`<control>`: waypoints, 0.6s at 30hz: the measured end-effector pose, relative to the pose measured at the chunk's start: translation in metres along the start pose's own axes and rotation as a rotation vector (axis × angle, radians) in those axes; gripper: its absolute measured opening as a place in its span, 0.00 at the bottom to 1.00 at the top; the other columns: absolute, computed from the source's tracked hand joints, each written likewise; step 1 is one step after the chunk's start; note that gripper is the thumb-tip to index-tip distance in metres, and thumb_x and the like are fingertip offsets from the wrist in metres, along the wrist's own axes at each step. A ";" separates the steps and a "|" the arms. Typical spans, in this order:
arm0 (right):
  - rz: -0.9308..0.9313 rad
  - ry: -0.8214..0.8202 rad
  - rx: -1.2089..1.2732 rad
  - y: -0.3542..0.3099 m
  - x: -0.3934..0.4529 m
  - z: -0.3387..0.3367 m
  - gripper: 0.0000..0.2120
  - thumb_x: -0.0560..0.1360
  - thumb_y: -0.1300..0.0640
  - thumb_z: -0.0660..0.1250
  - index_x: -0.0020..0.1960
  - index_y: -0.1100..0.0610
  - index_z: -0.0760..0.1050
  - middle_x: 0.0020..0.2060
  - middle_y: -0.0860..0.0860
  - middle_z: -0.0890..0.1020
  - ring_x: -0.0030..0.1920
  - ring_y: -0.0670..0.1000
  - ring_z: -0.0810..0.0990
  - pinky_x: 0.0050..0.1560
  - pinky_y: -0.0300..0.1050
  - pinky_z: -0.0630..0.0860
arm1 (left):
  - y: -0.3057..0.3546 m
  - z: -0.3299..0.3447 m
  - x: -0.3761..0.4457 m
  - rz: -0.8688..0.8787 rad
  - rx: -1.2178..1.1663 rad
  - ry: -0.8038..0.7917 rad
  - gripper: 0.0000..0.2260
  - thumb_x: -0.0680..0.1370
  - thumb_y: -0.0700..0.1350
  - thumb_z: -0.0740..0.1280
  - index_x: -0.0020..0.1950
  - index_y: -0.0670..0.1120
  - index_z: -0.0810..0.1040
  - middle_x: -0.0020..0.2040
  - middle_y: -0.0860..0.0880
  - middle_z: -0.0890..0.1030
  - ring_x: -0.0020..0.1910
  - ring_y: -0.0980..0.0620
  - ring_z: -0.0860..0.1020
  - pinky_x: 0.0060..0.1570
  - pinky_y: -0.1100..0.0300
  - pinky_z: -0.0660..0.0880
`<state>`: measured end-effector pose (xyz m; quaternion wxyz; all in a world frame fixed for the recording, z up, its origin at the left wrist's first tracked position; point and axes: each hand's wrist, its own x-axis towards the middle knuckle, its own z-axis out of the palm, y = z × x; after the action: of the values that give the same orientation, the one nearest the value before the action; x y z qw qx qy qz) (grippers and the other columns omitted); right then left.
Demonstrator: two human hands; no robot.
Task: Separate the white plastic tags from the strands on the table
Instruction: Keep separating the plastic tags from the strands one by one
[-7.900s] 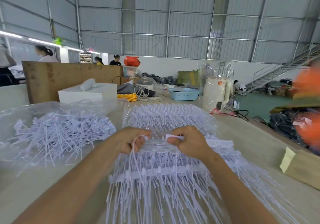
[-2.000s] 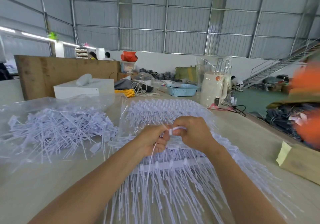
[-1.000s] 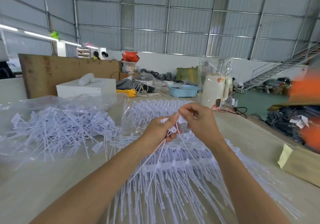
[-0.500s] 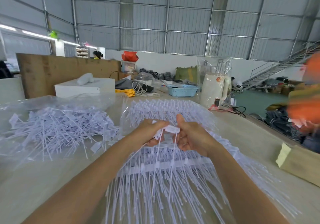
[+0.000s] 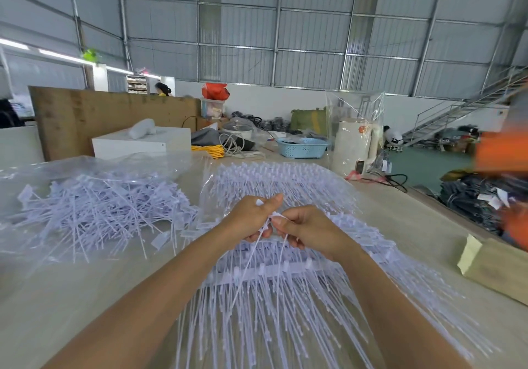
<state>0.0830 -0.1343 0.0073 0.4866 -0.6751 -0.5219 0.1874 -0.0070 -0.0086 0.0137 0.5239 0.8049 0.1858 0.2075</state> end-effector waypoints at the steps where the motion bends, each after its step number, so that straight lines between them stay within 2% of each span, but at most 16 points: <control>1: -0.012 0.015 -0.019 -0.001 0.000 0.000 0.16 0.77 0.55 0.65 0.31 0.48 0.80 0.28 0.48 0.80 0.24 0.43 0.70 0.26 0.34 0.67 | 0.000 0.000 0.000 -0.012 0.005 0.006 0.24 0.79 0.60 0.59 0.32 0.44 0.75 0.20 0.50 0.73 0.18 0.53 0.65 0.20 0.70 0.61; 3: -0.038 0.047 -0.061 -0.002 0.001 0.001 0.20 0.77 0.58 0.66 0.28 0.46 0.78 0.22 0.44 0.77 0.22 0.41 0.69 0.26 0.31 0.67 | 0.000 -0.001 0.002 -0.030 0.009 0.007 0.24 0.79 0.60 0.60 0.33 0.43 0.75 0.19 0.50 0.73 0.17 0.54 0.66 0.19 0.70 0.61; 5: -0.051 0.073 -0.104 -0.002 0.002 0.002 0.18 0.76 0.58 0.67 0.28 0.48 0.78 0.19 0.44 0.73 0.21 0.41 0.68 0.26 0.31 0.66 | 0.000 -0.001 0.002 -0.041 0.019 0.008 0.23 0.79 0.59 0.60 0.34 0.42 0.75 0.19 0.50 0.72 0.15 0.55 0.66 0.19 0.70 0.60; 8: -0.089 0.122 -0.200 -0.002 0.005 0.005 0.16 0.75 0.58 0.69 0.29 0.60 0.77 0.19 0.45 0.68 0.22 0.43 0.64 0.27 0.36 0.63 | 0.001 -0.001 0.005 -0.071 0.055 0.045 0.22 0.79 0.57 0.61 0.34 0.42 0.75 0.17 0.50 0.71 0.14 0.56 0.66 0.18 0.71 0.59; 11: -0.213 0.203 -0.470 -0.005 0.009 0.011 0.15 0.74 0.56 0.70 0.33 0.65 0.77 0.25 0.53 0.74 0.29 0.51 0.72 0.32 0.45 0.66 | 0.003 -0.007 0.008 -0.129 0.071 0.073 0.18 0.78 0.54 0.63 0.33 0.43 0.74 0.17 0.49 0.72 0.15 0.55 0.67 0.19 0.71 0.61; 14: -0.344 0.253 -0.761 -0.014 0.009 0.016 0.14 0.75 0.55 0.67 0.37 0.64 0.79 0.37 0.57 0.80 0.39 0.57 0.78 0.35 0.42 0.62 | 0.003 -0.012 0.013 -0.155 0.098 0.069 0.17 0.77 0.52 0.66 0.33 0.43 0.72 0.17 0.49 0.72 0.14 0.55 0.66 0.19 0.71 0.60; 16: -0.495 0.279 -0.921 -0.022 0.003 0.017 0.12 0.74 0.57 0.68 0.35 0.63 0.78 0.37 0.56 0.80 0.35 0.56 0.79 0.31 0.40 0.62 | -0.003 -0.023 0.015 -0.147 0.146 0.143 0.13 0.78 0.50 0.66 0.35 0.46 0.73 0.18 0.50 0.72 0.14 0.56 0.67 0.19 0.69 0.61; 18: -0.632 0.388 -0.935 -0.032 -0.003 0.011 0.15 0.71 0.59 0.69 0.28 0.62 0.73 0.28 0.53 0.75 0.25 0.54 0.74 0.25 0.36 0.60 | -0.016 -0.049 0.018 -0.174 0.139 0.308 0.08 0.79 0.48 0.66 0.42 0.47 0.75 0.20 0.50 0.72 0.15 0.55 0.68 0.20 0.67 0.62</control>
<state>0.0574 -0.1324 0.0289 0.2564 -0.6517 -0.6261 -0.3428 -0.0195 0.0443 0.0197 0.4485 0.7788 0.3465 0.2688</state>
